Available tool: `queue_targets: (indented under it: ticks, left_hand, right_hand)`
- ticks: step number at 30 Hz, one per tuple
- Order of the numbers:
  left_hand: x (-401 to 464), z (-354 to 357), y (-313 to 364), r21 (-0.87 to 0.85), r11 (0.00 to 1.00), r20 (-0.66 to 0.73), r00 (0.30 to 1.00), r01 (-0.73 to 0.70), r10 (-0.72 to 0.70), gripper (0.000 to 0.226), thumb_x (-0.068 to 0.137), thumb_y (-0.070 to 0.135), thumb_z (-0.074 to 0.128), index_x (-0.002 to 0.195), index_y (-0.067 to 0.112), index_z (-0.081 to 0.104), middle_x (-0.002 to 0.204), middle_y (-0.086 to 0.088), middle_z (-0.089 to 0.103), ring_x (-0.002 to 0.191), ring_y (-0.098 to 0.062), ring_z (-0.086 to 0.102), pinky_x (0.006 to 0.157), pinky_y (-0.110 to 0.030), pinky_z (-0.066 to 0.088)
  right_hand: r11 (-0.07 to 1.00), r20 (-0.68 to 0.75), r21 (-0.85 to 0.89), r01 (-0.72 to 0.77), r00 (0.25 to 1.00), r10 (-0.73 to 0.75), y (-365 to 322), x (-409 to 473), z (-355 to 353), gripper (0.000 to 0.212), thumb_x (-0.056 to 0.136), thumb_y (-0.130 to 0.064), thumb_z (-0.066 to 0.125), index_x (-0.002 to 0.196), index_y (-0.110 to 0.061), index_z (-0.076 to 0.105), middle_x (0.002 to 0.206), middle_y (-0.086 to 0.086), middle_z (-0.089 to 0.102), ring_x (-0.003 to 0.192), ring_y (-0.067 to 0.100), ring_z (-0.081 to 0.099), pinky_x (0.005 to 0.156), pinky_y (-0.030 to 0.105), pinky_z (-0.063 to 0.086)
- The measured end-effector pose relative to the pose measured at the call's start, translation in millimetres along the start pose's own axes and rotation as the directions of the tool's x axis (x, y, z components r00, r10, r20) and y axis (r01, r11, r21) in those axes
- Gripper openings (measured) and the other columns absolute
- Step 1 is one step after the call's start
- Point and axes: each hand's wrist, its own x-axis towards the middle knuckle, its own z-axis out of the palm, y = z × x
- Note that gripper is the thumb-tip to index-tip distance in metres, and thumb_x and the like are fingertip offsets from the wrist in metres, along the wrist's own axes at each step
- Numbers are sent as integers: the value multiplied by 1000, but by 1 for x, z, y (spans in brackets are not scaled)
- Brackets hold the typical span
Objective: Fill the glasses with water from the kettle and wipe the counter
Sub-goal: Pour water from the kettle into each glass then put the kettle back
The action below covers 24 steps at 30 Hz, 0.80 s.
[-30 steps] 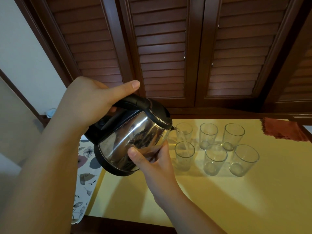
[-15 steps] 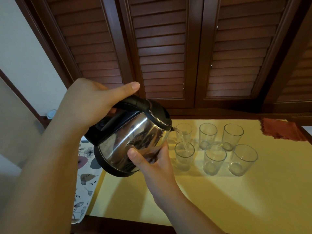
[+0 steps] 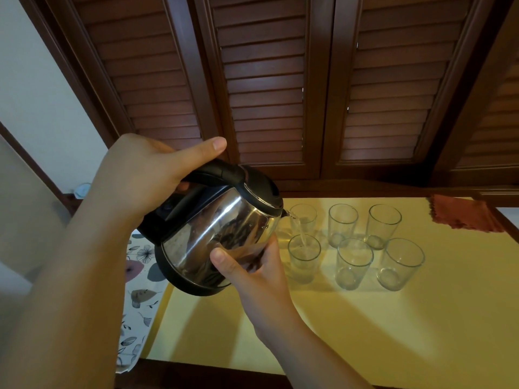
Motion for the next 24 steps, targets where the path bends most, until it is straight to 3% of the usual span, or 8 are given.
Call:
queue_targets:
  ticks: [3, 8, 10, 14, 17, 19, 21, 24]
  left_hand:
    - [-1, 1, -5, -39, 999, -14, 1000, 12, -13, 90, 60, 90, 64, 75, 2, 74, 50, -4, 62, 56, -23, 60, 73, -42, 53]
    - [-5, 4, -23, -273, 957, -39, 993, 98, -113, 84, 60, 86, 72, 76, 3, 72, 47, -5, 56, 42, -16, 50, 63, -38, 47]
    - [-6, 8, -27, -346, 930, -44, 988, 126, -150, 86, 58, 87, 74, 79, 3, 73, 51, -6, 58, 43, -18, 50, 60, -37, 46]
    - [-5, 19, -18, -380, 916, -49, 986, 128, -158, 91, 56, 87, 71, 85, 1, 73, 53, -7, 59, 42, -16, 50, 60, -35, 48]
    - [3, 27, -2, -354, 931, -40, 993, 89, -110, 98, 56, 88, 71, 89, -5, 72, 49, -3, 58, 42, -14, 51, 66, -39, 50]
    - [8, 34, 14, -326, 943, -31, 996, 65, -79, 97, 55, 89, 70, 85, -3, 73, 45, -1, 56, 42, -14, 53, 73, -44, 54]
    - [12, 44, 31, -287, 957, -11, 998, 52, -57, 82, 60, 86, 69, 73, 5, 71, 42, 1, 55, 42, -13, 55, 75, -44, 56]
    - [19, 58, 53, -209, 977, 0, 999, 41, -41, 71, 66, 81, 69, 67, 10, 70, 43, 1, 59, 39, -6, 58, 61, -32, 46]
  right_hand:
    - [998, -17, -59, 28, 999, -29, -4, 1, -4, 88, 68, -55, 96, 144, -43, 52, 138, -13, 69, 131, 9, 65, 108, 37, 57]
    - [983, -11, -170, 66, 998, -69, -23, 7, -16, 86, 76, -29, 98, 147, -42, 51, 137, -19, 68, 126, -3, 64, 93, 13, 57]
    - [977, 0, -200, 75, 997, -77, -32, 10, -22, 91, 74, -26, 98, 149, -42, 49, 138, -21, 68, 125, -7, 63, 92, 10, 56]
    - [964, 3, -250, 90, 996, -92, -45, 18, -39, 89, 74, -26, 98, 147, -42, 50, 136, -24, 68, 125, -9, 61, 93, 12, 57]
    - [960, -16, -262, 103, 994, -111, -51, 24, -51, 90, 68, -41, 97, 146, -42, 52, 137, -21, 68, 126, -6, 62, 95, 17, 58]
    - [967, -27, -233, 100, 994, -109, -53, 29, -59, 93, 66, -45, 98, 147, -40, 52, 135, -21, 69, 123, -6, 63, 91, 13, 57]
    - [976, -42, -202, 84, 995, -94, -51, 36, -68, 94, 66, -49, 100, 146, -40, 53, 137, -18, 69, 126, -2, 64, 98, 21, 58]
    - [985, -55, -161, 58, 996, -67, -46, 45, -83, 89, 67, -50, 96, 144, -38, 55, 138, -11, 70, 131, 10, 65, 111, 43, 55]
